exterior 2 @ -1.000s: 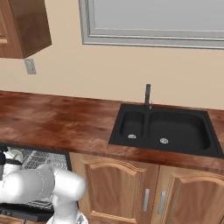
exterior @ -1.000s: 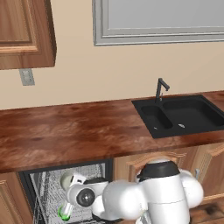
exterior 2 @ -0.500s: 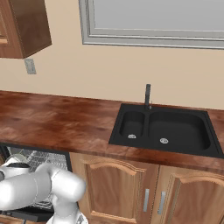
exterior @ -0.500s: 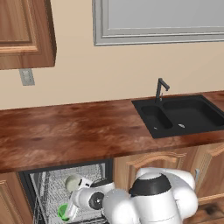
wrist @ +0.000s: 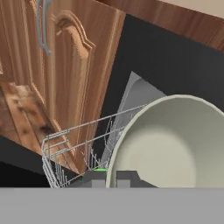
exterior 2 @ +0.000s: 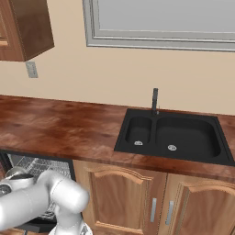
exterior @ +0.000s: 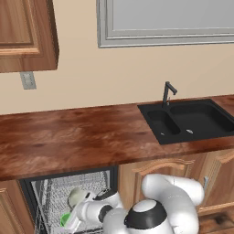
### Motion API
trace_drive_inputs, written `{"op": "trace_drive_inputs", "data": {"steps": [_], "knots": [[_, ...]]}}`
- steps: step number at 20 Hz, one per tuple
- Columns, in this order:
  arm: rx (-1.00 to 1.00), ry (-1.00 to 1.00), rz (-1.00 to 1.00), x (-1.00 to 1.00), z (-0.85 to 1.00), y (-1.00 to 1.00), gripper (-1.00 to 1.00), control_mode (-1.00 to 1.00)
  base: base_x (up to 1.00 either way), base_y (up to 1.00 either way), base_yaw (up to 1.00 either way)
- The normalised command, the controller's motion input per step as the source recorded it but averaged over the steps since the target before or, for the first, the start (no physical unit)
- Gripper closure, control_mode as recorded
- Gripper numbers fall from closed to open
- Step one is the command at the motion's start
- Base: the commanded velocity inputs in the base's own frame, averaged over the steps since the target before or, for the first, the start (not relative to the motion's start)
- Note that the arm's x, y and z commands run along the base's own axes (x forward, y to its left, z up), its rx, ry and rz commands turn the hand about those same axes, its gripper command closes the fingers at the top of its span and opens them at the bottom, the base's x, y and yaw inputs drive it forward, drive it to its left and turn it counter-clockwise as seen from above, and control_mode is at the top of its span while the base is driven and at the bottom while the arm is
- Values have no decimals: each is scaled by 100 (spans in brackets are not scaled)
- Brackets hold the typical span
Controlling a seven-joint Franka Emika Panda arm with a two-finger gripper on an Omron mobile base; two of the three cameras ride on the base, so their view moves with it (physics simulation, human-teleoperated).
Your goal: Pick up the cup and bowl from the counter, place them in the dishwasher, and close the dishwasher door.
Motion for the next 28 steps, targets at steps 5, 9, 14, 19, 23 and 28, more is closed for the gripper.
{"op": "trace_drive_inputs", "data": {"steps": [5, 9, 14, 19, 23, 28], "knots": [[19, 14, 0, 0, -9, 0, 100, -100, 0, 0, 0], [8, 15, 0, 0, 0, 0, 100, -100, 0, 0, 0], [0, 22, 0, 5, 0, 0, 100, -100, 0, 0, 0], [-12, 26, 0, 15, 3, 0, 100, -100, 0, 0, 0], [-21, 18, 0, 9, 14, 0, 100, -100, 0, 0, 0], [-34, 7, 0, 1, 3, 17, 100, -100, 0, 0, 0]]}}
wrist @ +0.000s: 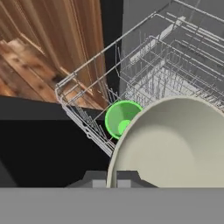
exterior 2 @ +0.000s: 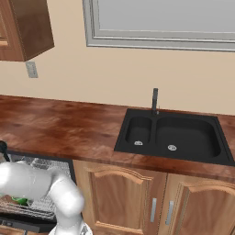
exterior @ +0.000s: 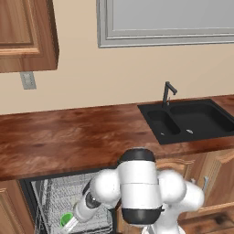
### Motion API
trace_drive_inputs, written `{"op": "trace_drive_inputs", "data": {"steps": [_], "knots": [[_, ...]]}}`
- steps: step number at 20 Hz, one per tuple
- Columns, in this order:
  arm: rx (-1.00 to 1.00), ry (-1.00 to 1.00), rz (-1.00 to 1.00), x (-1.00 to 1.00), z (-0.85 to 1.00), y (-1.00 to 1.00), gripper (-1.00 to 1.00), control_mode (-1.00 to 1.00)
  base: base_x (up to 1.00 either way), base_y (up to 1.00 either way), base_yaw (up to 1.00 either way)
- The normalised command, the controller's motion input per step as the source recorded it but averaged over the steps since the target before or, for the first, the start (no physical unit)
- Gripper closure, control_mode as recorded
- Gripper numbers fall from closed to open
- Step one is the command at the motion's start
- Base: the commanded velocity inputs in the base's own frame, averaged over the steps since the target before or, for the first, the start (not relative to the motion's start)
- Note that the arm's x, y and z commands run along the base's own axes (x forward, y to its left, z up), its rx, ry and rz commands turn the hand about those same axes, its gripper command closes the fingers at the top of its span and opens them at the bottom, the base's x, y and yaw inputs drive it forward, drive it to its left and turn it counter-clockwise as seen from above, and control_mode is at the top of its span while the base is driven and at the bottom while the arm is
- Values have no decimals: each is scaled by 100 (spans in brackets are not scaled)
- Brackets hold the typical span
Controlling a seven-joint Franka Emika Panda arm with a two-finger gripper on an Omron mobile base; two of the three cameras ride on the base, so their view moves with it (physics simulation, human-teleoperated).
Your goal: Pick up the cup and bowl from the counter, place them in the dishwasher, and close the dishwasher door.
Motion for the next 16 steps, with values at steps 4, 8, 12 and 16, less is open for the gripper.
{"op": "trace_drive_inputs", "data": {"steps": [4, 8, 12, 16], "knots": [[-52, 0, 3, 0, 0, 35, 100, -100, 0, 0, 0], [-55, 0, 10, 0, 3, 27, 100, -100, 0, 0, 0], [-56, -4, 12, 0, 18, 20, 100, -100, 0, 0, 0], [-42, -5, 11, 0, 43, 4, 100, -100, 0, 0, 0]]}}
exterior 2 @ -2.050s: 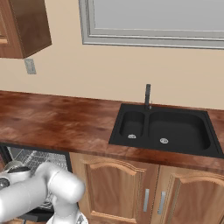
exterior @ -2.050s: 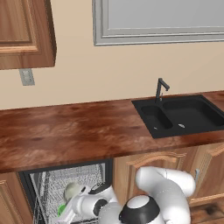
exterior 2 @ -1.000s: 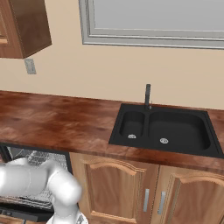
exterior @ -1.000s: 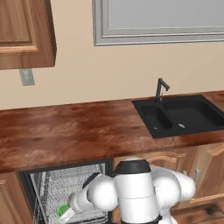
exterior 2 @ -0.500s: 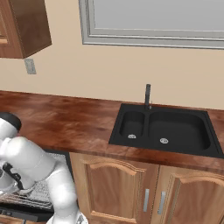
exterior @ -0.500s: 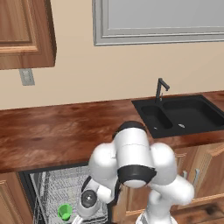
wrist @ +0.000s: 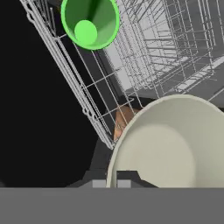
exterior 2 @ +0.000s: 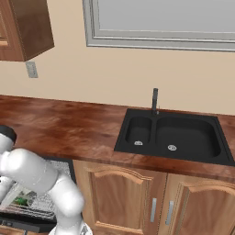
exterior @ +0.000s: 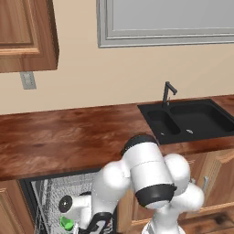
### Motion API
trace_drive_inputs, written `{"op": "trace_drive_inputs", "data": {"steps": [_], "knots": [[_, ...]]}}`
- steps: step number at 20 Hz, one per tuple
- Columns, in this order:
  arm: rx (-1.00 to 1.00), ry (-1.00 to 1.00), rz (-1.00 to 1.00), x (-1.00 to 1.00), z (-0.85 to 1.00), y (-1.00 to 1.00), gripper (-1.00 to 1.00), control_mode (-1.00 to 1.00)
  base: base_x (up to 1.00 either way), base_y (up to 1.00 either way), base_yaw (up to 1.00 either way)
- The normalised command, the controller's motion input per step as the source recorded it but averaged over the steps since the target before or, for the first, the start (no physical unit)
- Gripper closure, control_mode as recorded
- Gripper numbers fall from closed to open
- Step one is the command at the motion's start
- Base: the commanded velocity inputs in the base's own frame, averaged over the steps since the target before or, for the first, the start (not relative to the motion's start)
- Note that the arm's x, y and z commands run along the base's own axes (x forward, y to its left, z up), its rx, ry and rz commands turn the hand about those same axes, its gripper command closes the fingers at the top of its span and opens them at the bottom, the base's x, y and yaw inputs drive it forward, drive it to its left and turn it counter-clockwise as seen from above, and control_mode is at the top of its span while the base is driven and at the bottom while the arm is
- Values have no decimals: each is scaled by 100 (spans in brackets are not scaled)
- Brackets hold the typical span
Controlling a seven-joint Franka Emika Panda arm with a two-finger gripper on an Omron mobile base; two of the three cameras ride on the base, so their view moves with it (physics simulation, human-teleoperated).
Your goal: Pick up the cup and bowl from the counter, place them in the dishwasher, and close the dishwasher door.
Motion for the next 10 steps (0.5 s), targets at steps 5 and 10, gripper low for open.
{"op": "trace_drive_inputs", "data": {"steps": [5, 10], "knots": [[-31, 0, 11, 0, 19, 5, 100, -100, 0, 0, 0], [-14, 0, 8, 0, -4, -6, 100, -100, 0, 0, 0]]}}
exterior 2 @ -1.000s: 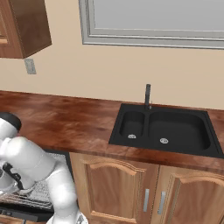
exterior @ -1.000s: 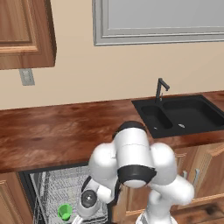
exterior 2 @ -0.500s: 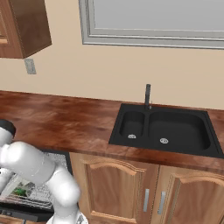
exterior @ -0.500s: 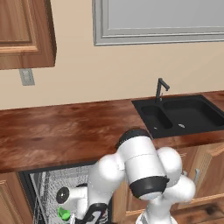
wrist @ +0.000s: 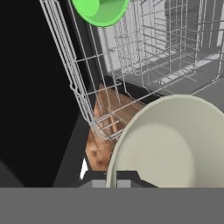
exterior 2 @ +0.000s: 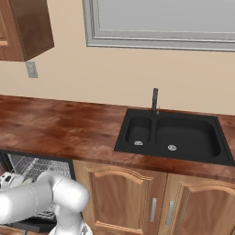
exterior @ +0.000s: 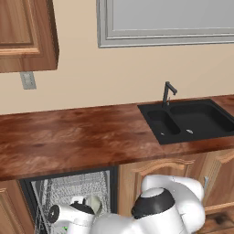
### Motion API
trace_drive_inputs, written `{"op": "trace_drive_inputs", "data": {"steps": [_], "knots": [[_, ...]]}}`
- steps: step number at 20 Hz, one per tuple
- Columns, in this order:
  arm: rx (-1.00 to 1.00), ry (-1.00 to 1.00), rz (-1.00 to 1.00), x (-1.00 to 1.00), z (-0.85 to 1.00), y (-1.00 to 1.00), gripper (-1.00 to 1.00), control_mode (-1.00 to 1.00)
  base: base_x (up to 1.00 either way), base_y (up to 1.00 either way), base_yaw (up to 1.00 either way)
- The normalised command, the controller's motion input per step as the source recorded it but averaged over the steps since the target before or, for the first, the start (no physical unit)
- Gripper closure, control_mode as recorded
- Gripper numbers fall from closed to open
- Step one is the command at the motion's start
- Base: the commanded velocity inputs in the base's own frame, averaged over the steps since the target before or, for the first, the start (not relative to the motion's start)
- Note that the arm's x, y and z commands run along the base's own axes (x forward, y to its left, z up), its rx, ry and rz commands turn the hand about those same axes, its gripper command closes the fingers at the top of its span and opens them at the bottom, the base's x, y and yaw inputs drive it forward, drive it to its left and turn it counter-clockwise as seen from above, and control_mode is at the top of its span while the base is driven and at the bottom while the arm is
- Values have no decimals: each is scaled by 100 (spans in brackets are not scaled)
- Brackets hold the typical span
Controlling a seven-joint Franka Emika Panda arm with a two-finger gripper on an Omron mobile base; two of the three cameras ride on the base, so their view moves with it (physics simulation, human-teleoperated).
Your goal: Pick up the cup and bowl from the counter, place them in the dishwasher, and close the dishwasher door.
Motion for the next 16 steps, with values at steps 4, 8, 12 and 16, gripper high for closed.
{"op": "trace_drive_inputs", "data": {"steps": [4, 8, 12, 16], "knots": [[1, 0, 6, 9, -19, -32, 100, -100, 0, 0, 0], [8, 0, 7, 23, -36, -43, 100, -100, 0, 0, 0], [12, 0, 9, 39, -61, -31, 100, -100, 0, 0, 0], [14, 3, 11, 67, -61, -6, 100, -100, 0, 0, 0]]}}
